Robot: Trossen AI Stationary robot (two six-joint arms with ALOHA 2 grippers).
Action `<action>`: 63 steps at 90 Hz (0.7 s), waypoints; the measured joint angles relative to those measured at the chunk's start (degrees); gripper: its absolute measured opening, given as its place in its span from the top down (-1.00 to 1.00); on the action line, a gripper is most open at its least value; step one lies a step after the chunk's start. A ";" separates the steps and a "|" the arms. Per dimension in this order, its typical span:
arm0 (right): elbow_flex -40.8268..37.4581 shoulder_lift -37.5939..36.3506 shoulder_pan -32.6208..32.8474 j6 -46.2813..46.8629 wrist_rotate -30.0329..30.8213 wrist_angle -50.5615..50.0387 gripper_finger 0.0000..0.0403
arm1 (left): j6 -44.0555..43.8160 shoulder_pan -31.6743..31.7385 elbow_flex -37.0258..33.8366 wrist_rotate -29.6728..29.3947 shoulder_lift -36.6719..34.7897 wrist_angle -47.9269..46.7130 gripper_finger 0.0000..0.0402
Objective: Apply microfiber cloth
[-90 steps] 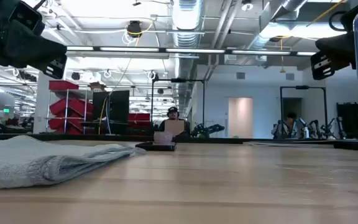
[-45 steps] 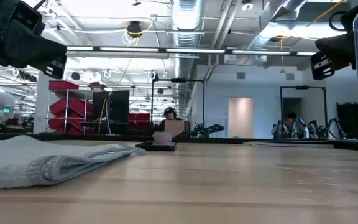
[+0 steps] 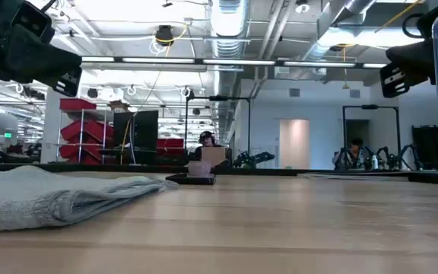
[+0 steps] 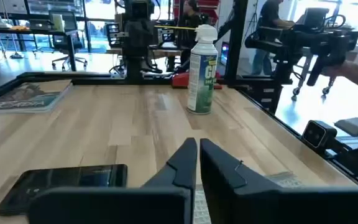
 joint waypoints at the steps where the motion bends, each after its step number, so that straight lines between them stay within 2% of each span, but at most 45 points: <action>1: 0.01 0.00 0.00 0.00 0.00 0.00 1.00 | 0.00 0.00 0.00 0.00 0.00 0.00 1.00; 36: 0.01 0.00 -0.01 -0.16 -0.03 0.66 1.00 | -0.10 0.00 -0.28 -0.99 -0.02 2.43 1.00; 63: 0.00 -0.02 -0.05 -5.76 -0.03 16.69 1.00 | -2.17 0.00 -0.27 -1.66 -0.02 2.39 1.00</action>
